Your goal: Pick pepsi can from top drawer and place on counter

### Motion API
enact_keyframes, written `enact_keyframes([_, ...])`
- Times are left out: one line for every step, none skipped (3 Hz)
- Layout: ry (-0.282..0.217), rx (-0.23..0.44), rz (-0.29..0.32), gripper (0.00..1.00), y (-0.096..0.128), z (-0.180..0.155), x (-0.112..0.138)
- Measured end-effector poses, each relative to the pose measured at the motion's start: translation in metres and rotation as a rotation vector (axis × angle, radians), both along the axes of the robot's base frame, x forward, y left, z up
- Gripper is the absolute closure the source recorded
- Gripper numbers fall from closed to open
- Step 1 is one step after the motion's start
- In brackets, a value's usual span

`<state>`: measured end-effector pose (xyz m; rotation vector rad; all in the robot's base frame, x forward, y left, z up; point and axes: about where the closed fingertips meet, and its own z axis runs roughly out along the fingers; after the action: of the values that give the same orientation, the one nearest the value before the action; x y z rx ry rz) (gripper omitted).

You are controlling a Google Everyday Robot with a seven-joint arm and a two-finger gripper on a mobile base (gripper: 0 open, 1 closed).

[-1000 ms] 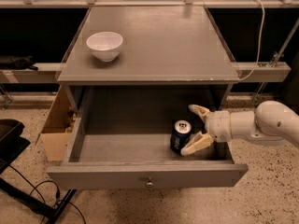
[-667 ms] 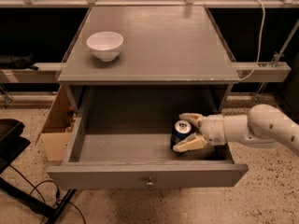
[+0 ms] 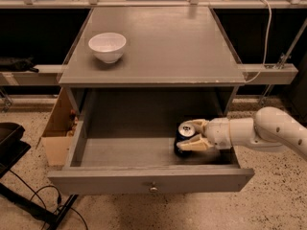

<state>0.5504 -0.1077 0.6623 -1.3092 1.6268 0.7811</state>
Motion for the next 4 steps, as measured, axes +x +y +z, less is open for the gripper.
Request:
enact_keyframes([0.008, -0.034, 0.01, 0.92, -0.003, 0.038, 0.0])
enact_keyframes([0.002, -0.105, 0.038, 1.0, -0.003, 0.145, -0.001])
enact_keyframes([0.009, -0.165, 0.065, 1.0, 0.006, 0.246, 0.0])
enact_keyframes([0.064, -0.191, 0.06, 1.0, 0.02, 0.303, 0.02])
